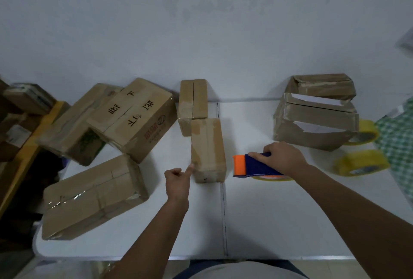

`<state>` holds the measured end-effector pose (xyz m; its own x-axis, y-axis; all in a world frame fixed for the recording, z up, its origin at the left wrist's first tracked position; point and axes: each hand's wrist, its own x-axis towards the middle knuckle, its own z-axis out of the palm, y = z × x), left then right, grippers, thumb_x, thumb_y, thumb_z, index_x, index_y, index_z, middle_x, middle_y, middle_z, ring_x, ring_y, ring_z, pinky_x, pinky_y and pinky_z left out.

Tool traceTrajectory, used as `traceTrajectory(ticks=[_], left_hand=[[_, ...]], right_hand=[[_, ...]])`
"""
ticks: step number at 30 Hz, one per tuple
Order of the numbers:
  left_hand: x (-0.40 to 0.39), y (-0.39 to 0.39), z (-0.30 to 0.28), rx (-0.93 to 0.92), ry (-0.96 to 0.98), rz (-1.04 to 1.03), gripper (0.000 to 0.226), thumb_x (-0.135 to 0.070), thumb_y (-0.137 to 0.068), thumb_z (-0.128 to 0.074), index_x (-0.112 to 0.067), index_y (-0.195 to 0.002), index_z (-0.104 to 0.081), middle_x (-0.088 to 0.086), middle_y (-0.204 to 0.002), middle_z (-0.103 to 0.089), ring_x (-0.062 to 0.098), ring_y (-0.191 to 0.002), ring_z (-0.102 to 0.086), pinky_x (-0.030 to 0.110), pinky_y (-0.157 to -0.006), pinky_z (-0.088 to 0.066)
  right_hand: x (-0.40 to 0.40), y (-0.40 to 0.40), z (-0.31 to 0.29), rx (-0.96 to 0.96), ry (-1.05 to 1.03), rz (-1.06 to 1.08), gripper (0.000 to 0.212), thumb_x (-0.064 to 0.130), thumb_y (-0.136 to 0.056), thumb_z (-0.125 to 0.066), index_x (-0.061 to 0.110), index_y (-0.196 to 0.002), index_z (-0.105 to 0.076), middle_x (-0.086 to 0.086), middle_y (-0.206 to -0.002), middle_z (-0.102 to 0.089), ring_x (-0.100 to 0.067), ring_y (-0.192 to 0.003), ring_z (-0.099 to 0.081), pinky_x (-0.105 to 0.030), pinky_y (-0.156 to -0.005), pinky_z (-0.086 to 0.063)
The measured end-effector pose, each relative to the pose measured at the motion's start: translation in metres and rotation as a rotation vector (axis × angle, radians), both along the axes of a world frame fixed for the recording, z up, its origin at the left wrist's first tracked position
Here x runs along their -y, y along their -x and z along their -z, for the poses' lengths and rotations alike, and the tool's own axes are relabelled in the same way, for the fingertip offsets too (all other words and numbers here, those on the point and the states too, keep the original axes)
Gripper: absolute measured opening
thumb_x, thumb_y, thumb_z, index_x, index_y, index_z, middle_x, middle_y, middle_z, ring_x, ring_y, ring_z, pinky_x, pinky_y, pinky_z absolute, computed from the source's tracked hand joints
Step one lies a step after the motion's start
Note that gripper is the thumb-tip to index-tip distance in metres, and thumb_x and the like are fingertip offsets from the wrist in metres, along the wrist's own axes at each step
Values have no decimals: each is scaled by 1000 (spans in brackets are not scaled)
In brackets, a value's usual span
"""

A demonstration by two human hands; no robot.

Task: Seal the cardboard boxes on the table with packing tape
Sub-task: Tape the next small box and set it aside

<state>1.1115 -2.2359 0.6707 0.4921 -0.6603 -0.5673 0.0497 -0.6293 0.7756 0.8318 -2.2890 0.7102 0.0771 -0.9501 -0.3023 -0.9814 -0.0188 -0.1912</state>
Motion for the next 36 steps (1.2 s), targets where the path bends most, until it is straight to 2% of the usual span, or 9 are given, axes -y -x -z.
traceTrajectory(ticks=[5,9,14,17,24,27,31,34,36], left_hand=[[4,6,2,-10,13,40,47,-29,-84,-78,-13,-109,-43,3,-92,-47,12,-77,-48,23,-64,-38],[6,5,9,-8,29,47,45,-26,-84,-79,-13,-109,-44,2,-92,-47,13,-78,-49,23,-65,-40],[14,-10,10,47,47,87,44,-20,-83,-80,-10,-109,-46,2,-90,-47,18,-81,-50,23,-65,-39],[14,-20,12,89,25,167,45,-29,-83,-80,-11,-111,-49,3,-95,-53,18,-85,-54,26,-67,-42],[13,-34,18,-3,-120,293,60,-51,-79,-78,-12,-117,-53,2,-114,-56,21,-110,-53,35,-92,-43],[20,-42,16,-57,-158,368,74,-63,-69,-79,-7,-112,-59,10,-121,-59,21,-109,-55,34,-89,-44],[27,-47,14,-98,-174,427,53,-52,-82,-75,-9,-109,-58,4,-115,-62,18,-105,-57,38,-99,-46],[26,-51,14,-106,-181,504,39,-52,-86,-70,-14,-86,-59,3,-102,-63,18,-94,-57,40,-100,-47],[28,-57,12,-124,-180,545,36,-50,-90,-67,-14,-88,-60,4,-105,-63,20,-99,-63,38,-97,-51]], right_hand=[[4,-1,7,-23,-16,21,66,79,-84,-35,21,-77,-65,1,-73,-62,-15,-70,-60,-28,-64,-47],[2,-6,14,-33,-44,40,62,75,-88,-36,20,-73,-61,2,-69,-57,-15,-66,-58,-26,-57,-38],[-1,-16,19,-41,-71,33,62,72,-90,-35,19,-74,-60,2,-65,-54,-16,-65,-56,-26,-57,-38],[-5,-21,25,-40,-58,46,62,71,-91,-35,18,-75,-61,2,-64,-54,-16,-62,-56,-26,-58,-40],[-5,-23,22,-57,-71,70,63,73,-89,-35,17,-74,-60,1,-66,-54,-17,-64,-57,-26,-60,-42],[0,-28,18,-99,-65,49,67,75,-88,-35,16,-82,-66,-3,-76,-60,-19,-70,-60,-28,-63,-45],[-2,-35,17,-129,-68,86,69,77,-87,-33,16,-85,-67,-3,-77,-61,-18,-70,-60,-29,-66,-49],[-8,-39,15,-156,-63,116,71,77,-86,-32,16,-82,-67,-2,-73,-59,-17,-68,-59,-30,-68,-51],[-12,-43,13,-177,-68,128,69,76,-88,-33,16,-80,-65,-2,-71,-57,-16,-66,-57,-29,-65,-47]])
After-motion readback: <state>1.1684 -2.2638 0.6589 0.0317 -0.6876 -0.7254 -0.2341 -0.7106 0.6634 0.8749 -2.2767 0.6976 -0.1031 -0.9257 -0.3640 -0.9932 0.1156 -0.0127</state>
